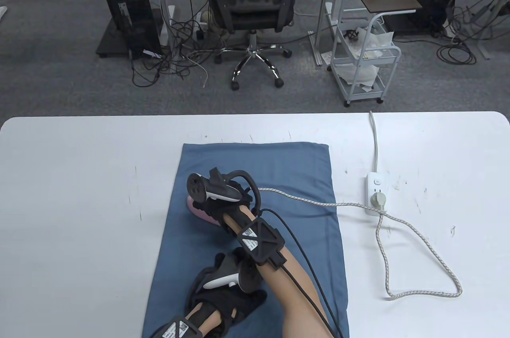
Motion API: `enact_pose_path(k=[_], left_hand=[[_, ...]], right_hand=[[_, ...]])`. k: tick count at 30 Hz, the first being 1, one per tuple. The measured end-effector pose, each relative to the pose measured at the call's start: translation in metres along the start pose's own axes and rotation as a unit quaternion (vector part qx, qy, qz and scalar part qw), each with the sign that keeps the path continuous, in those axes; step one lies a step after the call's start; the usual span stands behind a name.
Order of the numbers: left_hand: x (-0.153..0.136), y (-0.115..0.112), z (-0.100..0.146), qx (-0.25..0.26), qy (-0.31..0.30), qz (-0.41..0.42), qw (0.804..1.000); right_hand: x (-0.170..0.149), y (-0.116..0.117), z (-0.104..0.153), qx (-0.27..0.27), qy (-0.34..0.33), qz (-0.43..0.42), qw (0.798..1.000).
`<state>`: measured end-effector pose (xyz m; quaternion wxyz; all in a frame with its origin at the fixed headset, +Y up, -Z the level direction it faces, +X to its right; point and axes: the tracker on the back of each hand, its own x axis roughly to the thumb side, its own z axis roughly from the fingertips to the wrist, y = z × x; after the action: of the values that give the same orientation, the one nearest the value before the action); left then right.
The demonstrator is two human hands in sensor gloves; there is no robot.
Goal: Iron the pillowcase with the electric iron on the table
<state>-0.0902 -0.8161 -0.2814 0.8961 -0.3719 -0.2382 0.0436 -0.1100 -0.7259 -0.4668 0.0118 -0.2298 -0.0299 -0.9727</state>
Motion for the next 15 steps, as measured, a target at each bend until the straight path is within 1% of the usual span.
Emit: enact_pose_path(k=[4,8,10,15], left_hand=[[0.0,0.0,0.0,0.0,0.0,0.0,1.0],[0.0,0.0,0.0,0.0,0.0,0.0,1.0],[0.0,0.0,0.0,0.0,0.0,0.0,1.0],[0.0,0.0,0.0,0.0,0.001,-0.001,1.0]], right_hand=[[-0.008,0.0,0.004,0.004,0.027,0.014,1.0],[-0.024,0.001,0.017,0.004,0.058,0.029,0.998],[-0.037,0.001,0.027,0.002,0.075,0.04,0.996],[-0.087,0.004,0.063,0.002,0.129,0.054,0.99]])
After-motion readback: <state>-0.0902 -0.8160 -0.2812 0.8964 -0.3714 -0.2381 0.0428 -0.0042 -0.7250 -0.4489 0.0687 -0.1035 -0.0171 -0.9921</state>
